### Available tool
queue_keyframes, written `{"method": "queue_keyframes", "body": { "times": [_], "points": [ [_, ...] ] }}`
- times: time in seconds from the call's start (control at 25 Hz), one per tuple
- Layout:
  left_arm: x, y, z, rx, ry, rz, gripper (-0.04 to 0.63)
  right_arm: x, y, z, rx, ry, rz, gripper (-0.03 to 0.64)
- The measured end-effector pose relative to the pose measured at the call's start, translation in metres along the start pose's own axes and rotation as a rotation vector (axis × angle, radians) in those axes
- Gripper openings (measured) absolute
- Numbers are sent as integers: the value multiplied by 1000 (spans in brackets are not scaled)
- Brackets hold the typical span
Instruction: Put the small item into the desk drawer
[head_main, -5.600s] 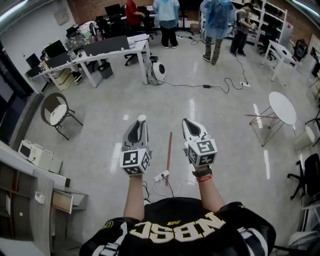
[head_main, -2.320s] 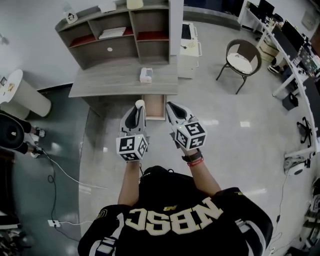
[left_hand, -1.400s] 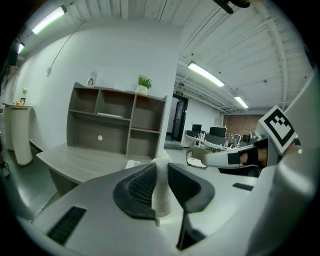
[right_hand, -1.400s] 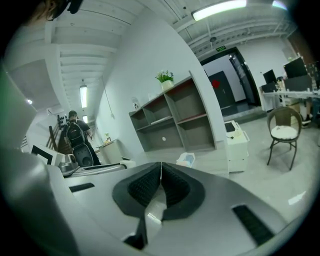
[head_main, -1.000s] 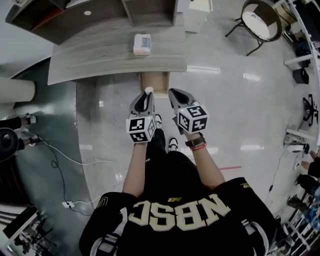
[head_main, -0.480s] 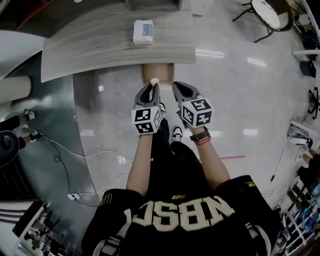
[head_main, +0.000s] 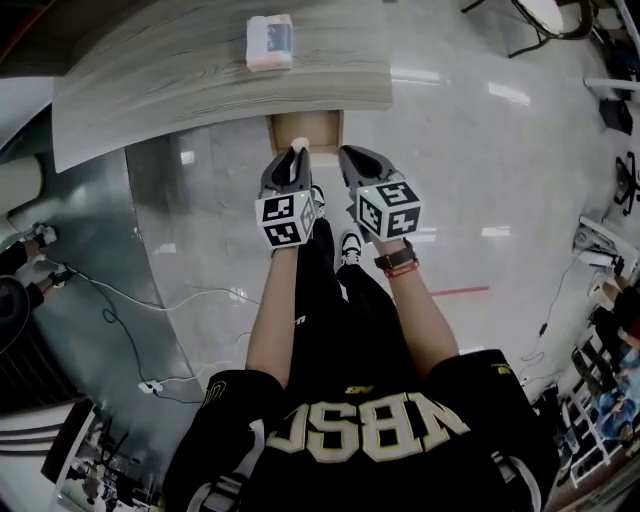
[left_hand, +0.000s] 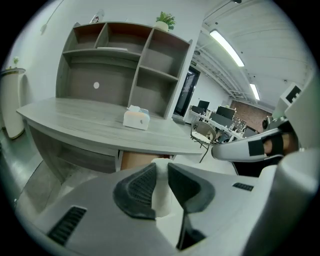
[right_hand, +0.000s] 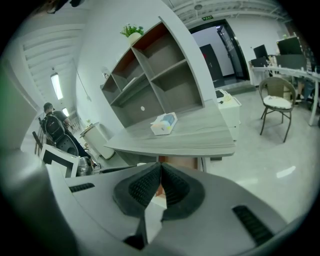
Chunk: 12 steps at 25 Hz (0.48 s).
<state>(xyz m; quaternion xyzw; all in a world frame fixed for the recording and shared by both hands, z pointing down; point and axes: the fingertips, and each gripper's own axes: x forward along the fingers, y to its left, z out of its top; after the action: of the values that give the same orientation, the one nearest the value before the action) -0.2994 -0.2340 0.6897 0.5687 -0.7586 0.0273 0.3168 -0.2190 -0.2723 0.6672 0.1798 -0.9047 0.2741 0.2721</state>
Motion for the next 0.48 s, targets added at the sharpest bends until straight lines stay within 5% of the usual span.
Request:
{"method": "queue_keyframes", "body": {
  "times": [0.48],
  "points": [
    [49,23,-55,8,95,-19,87,34,-7,-26,31,47,-5,10]
  ]
}}
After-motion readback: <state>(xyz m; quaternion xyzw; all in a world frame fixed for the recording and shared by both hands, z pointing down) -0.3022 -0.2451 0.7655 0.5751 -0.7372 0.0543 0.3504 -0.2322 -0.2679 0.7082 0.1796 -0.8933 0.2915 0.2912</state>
